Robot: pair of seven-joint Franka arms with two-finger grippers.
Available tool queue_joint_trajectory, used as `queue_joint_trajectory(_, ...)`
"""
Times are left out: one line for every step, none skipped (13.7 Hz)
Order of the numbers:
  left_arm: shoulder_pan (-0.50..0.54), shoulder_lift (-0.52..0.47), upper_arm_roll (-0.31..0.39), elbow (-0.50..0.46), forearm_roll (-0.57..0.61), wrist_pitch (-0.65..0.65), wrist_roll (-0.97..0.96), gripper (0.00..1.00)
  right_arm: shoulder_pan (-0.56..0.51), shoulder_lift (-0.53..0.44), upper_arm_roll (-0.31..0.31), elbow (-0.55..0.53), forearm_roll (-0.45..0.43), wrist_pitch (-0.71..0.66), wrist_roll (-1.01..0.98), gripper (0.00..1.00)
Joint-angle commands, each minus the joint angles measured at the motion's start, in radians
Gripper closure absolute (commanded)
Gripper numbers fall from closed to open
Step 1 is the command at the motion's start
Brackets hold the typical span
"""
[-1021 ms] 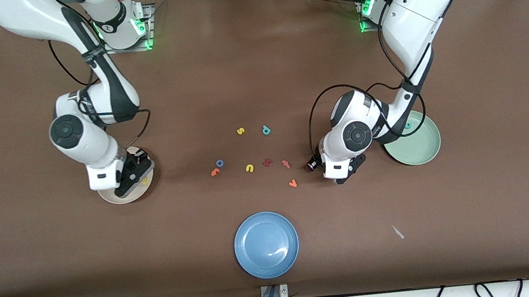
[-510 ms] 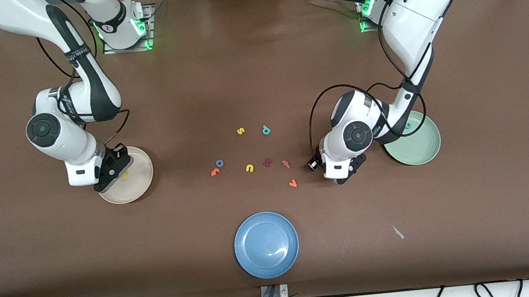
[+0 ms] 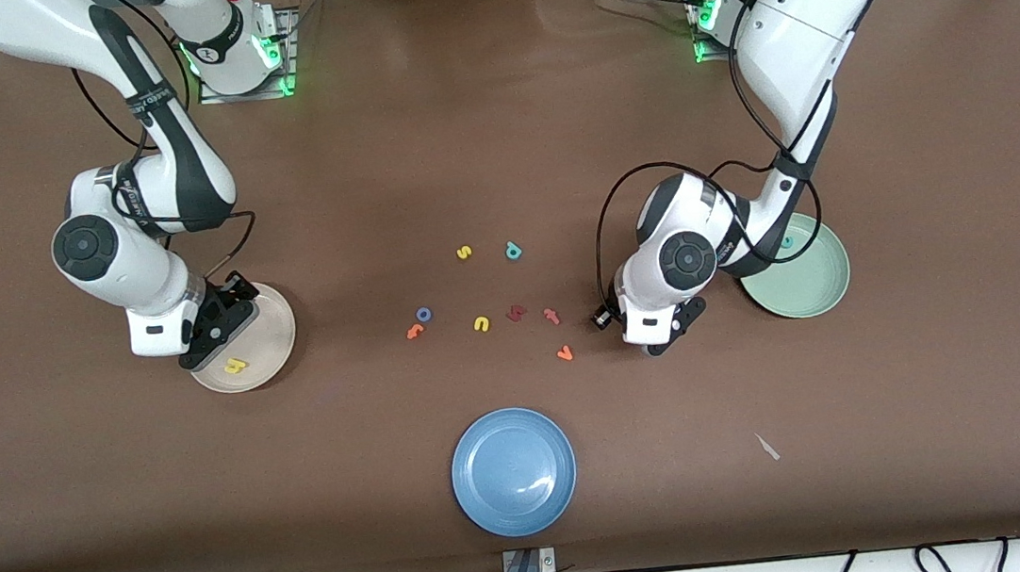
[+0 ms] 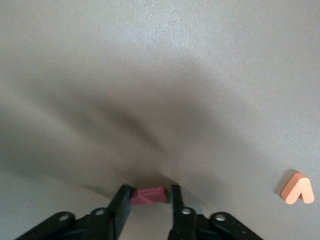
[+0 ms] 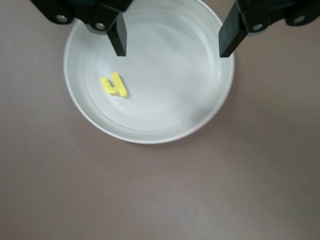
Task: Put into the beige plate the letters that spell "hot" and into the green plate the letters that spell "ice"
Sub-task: 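Drop the pink bar on the green plate while the right gripper reaches the blue o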
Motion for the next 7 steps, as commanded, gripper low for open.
queue_joint_trajectory(-0.006,0.017,0.013,-0.004,0.07,0.004,-0.017,0.72,0.086,0.025,0.015,0.029,0.055,0.004,0.147,0.17)
queue_joint_trajectory(-0.006,0.017,0.013,-0.004,0.078,0.004,-0.018,0.73,0.118,0.05,0.017,0.061,0.055,0.004,0.211,0.17)
queue_joint_trajectory(-0.006,0.017,0.013,-0.004,0.079,0.004,-0.016,0.73,0.143,0.076,0.02,0.088,0.055,0.004,0.277,0.17)
queue_joint_trajectory(-0.006,0.017,0.013,-0.004,0.079,0.003,-0.016,0.74,0.17,0.093,0.021,0.112,0.055,0.004,0.328,0.17)
queue_joint_trajectory(-0.003,0.014,0.013,-0.002,0.079,0.0,-0.011,0.74,0.196,0.12,0.02,0.145,0.055,0.004,0.38,0.17)
queue_joint_trajectory(0.004,0.005,0.013,0.002,0.079,-0.008,-0.008,0.74,0.219,0.143,0.021,0.173,0.055,0.004,0.432,0.17)
queue_joint_trajectory(0.016,-0.012,0.011,0.005,0.079,-0.016,0.004,0.74,0.238,0.165,0.031,0.2,0.055,0.004,0.474,0.17)
